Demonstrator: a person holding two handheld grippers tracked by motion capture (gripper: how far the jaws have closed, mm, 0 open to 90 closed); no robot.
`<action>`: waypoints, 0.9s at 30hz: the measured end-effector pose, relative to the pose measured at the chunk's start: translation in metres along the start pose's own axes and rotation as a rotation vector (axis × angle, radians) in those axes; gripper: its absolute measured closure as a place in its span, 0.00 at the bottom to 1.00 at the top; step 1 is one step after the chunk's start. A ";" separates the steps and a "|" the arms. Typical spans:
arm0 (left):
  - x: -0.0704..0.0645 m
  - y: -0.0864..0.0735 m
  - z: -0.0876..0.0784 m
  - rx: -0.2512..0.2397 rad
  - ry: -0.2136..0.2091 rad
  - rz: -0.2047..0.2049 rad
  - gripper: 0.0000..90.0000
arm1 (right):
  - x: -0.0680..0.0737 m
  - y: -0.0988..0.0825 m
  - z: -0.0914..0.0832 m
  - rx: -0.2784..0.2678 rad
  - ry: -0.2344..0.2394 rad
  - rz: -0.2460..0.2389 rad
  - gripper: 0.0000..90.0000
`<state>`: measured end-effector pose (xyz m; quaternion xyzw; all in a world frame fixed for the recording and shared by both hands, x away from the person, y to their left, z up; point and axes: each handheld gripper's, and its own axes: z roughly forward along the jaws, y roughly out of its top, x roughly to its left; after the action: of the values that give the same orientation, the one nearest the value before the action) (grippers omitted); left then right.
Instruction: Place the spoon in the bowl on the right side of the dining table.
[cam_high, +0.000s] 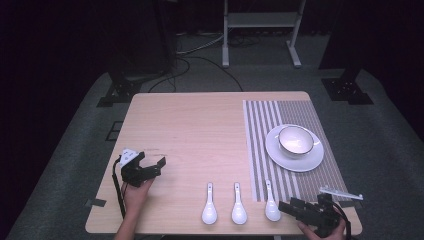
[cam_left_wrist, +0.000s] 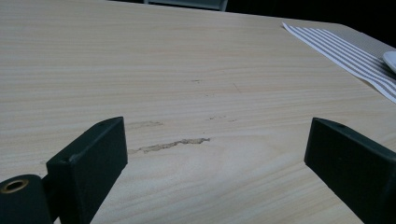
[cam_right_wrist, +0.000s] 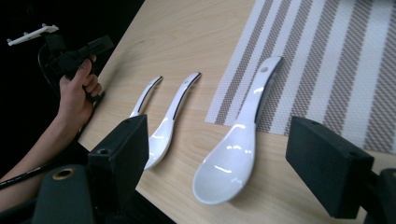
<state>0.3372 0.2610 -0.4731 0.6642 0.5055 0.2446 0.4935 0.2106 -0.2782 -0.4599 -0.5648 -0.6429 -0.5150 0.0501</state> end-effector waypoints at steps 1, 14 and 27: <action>0.000 0.000 0.000 0.000 0.000 -0.002 0.05 | 0.001 0.003 0.003 0.006 0.005 -0.005 0.23; 0.001 0.000 -0.001 -0.005 0.001 -0.007 0.05 | -0.004 0.022 0.032 0.065 0.025 0.019 0.24; 0.002 0.000 -0.001 -0.005 0.000 -0.009 0.05 | -0.007 0.038 0.051 0.100 0.007 0.021 0.25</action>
<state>0.3373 0.2628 -0.4730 0.6605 0.5079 0.2438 0.4963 0.2692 -0.2531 -0.4650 -0.5665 -0.6617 -0.4836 0.0857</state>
